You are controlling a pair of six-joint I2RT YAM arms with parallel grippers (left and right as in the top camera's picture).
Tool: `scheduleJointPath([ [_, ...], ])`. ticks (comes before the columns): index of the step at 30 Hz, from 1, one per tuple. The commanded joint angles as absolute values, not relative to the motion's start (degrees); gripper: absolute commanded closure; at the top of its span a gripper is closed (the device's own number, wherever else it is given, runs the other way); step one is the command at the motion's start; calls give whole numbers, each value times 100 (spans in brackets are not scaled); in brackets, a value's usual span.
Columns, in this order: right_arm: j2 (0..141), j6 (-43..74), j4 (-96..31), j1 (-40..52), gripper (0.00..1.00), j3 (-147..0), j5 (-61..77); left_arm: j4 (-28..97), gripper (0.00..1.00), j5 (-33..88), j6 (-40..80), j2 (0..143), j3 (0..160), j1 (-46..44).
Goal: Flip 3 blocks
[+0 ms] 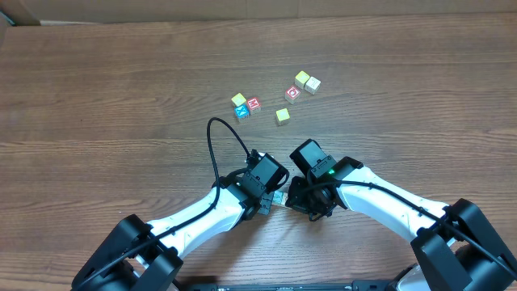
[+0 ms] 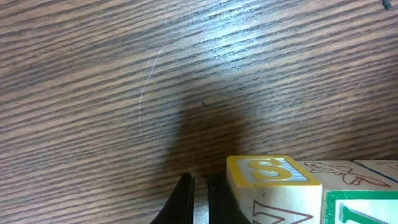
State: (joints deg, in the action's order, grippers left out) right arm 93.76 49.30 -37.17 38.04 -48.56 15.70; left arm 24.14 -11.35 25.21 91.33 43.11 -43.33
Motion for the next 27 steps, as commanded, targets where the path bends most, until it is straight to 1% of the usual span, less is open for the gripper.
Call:
scheduleJointPath([
  [1, 9282, 4969, -3393, 3931, 96, -4895, 1896, 2290, 96, -419, 2484, 9185, 4403, -4416],
  [5, 9282, 4952, -3225, 3933, 96, -4895, 1835, 2224, 96, -150, 2646, 9188, 4403, -4416],
  [19, 9279, 4978, -3166, 4058, 96, -4895, 1728, 2206, 96, 5, 2757, 9448, 4403, -4412],
  [27, 9279, 4982, -3151, 4163, 96, -4895, 1614, 2193, 96, 475, 2838, 9450, 4403, -3999],
])
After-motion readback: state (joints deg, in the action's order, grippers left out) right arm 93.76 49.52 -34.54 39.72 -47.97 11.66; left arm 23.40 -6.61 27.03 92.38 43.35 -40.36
